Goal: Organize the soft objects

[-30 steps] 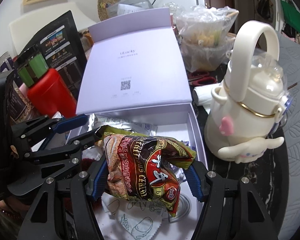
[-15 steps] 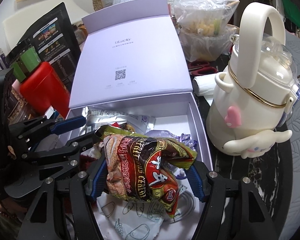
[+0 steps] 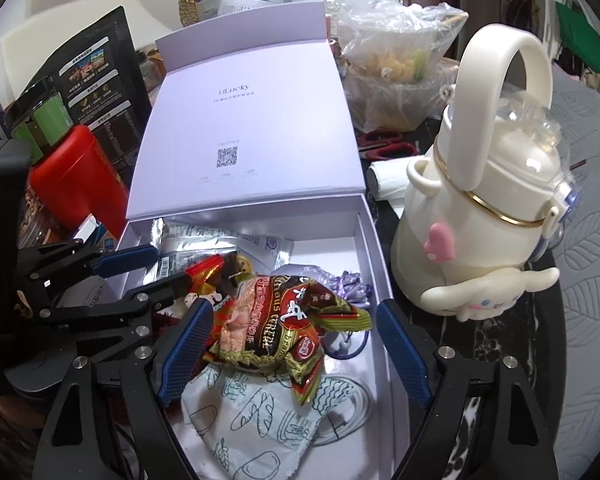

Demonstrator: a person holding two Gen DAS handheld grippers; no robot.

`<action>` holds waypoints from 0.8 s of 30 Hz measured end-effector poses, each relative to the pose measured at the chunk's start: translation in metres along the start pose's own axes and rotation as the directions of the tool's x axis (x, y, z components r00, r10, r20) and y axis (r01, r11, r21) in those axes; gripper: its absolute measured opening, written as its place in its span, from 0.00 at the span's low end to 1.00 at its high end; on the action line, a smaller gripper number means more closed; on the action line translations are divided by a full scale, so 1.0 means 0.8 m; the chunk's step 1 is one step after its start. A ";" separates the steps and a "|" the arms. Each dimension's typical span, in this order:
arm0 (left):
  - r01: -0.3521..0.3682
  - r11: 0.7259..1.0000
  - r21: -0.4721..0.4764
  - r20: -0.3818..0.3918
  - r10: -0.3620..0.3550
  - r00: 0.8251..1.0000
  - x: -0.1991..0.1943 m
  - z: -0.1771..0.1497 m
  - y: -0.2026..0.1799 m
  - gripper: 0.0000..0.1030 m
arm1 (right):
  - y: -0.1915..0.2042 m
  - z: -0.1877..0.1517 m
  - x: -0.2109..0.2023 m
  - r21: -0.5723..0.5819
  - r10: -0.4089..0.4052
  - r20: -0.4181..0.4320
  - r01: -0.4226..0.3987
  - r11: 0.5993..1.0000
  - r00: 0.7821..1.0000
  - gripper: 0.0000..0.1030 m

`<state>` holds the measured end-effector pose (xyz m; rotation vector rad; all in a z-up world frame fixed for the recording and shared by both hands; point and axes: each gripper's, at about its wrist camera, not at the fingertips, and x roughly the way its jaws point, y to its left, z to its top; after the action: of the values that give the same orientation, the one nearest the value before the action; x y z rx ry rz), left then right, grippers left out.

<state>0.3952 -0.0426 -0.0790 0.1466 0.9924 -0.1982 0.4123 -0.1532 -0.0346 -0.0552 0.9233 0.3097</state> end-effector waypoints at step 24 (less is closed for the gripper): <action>0.018 1.000 -0.021 0.015 -0.018 1.000 -0.033 -0.017 -0.017 0.64 | 0.007 -0.020 -0.060 -0.010 -0.155 0.074 0.156 0.988 0.985 0.82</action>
<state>0.3671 -0.0505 -0.0644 0.1168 0.9812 -0.2049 0.3712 -0.1625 -0.0060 -0.1292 0.8391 0.1725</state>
